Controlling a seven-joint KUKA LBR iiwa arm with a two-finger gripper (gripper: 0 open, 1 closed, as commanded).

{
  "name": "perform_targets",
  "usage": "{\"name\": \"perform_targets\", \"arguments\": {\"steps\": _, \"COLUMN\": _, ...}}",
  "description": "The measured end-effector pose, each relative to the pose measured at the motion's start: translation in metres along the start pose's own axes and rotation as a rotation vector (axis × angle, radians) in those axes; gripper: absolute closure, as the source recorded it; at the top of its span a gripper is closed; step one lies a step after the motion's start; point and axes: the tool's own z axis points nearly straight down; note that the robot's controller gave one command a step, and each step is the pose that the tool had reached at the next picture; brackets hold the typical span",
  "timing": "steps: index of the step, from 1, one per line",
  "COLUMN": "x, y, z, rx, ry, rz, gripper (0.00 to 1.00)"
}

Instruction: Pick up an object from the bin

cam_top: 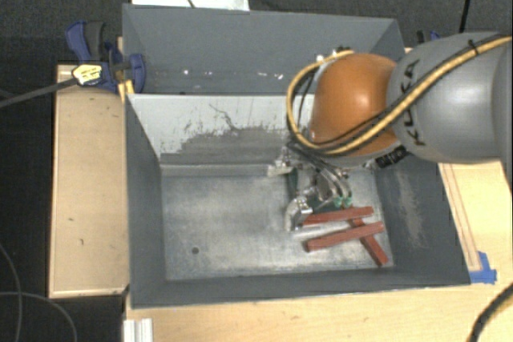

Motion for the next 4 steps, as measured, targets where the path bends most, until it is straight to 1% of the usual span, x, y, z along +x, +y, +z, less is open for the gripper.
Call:
{"name": "perform_targets", "arguments": {"steps": 1, "x": -0.029, "y": -0.034, "z": 0.025, "rx": 0.000, "ry": -0.003, "rz": -0.017, "gripper": 0.00}}
{"name": "perform_targets", "arguments": {"steps": 2, "x": -0.016, "y": -0.048, "z": 0.049, "rx": 0.000, "ry": -0.008, "rz": -0.100, "gripper": 0.00}}
{"name": "perform_targets", "arguments": {"steps": 3, "x": -0.005, "y": -0.060, "z": 0.056, "rx": 0.000, "ry": -0.006, "rz": -0.324, "gripper": 0.00}}
{"name": "perform_targets", "arguments": {"steps": 4, "x": 0.025, "y": -0.064, "z": 0.063, "rx": 0.004, "ry": -0.017, "rz": -0.887, "gripper": 1.00}}
